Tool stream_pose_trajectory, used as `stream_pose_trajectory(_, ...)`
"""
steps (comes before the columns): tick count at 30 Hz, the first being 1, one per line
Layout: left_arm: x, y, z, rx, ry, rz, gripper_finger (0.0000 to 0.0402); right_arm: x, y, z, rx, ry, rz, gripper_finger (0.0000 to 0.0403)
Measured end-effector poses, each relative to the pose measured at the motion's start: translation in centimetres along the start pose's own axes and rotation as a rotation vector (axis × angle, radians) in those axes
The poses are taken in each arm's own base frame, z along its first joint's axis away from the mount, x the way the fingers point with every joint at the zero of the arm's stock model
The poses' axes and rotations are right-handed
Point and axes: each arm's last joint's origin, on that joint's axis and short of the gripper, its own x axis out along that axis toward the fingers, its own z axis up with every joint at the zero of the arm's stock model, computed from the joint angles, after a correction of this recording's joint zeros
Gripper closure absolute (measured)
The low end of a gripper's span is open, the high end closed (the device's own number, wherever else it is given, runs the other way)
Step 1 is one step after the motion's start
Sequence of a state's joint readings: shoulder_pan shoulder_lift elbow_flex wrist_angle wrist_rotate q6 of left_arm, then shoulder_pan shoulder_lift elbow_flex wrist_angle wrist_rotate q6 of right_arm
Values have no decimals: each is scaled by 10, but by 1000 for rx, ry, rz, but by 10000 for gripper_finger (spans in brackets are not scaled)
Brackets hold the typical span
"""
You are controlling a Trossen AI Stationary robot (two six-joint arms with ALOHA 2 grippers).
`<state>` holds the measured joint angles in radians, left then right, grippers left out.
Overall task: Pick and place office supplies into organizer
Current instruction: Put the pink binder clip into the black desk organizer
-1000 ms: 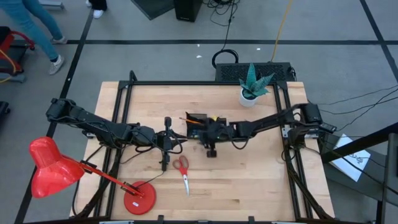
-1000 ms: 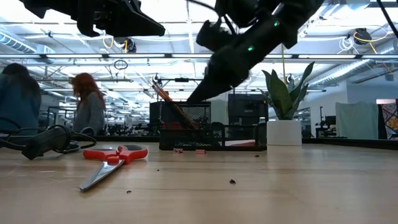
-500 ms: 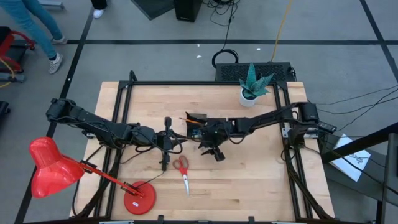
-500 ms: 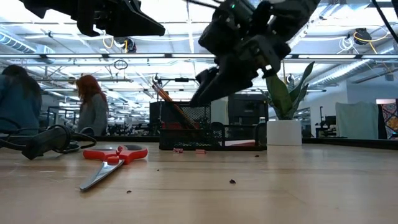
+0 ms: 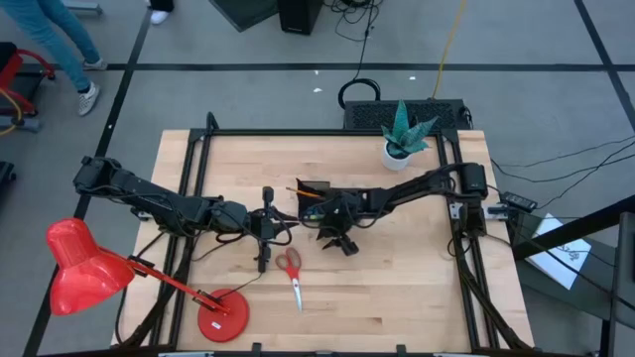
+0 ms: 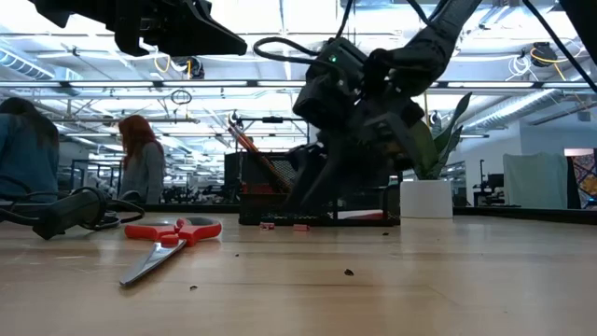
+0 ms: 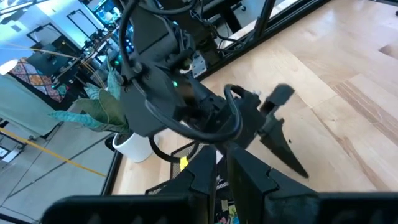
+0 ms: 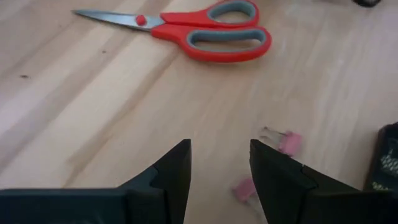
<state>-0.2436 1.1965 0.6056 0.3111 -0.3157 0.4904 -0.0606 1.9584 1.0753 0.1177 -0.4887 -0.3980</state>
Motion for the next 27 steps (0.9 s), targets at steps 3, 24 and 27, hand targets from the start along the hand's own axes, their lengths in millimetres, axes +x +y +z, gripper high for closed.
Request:
stream_pose_trajectory(3, 0, 0, 0, 1, 1, 1, 353, 1, -2, -3, -28, 27, -37, 248)
stream_pose_trajectory(24, 0, 0, 0, 5, 2, 1, 353, 10, 8, -18, -105, 149, -136, 248)
stream_pose_trajectory(27, 0, 0, 0, 4, 1, 1, 353, 11, 9, -19, -87, 150, -142, 248)
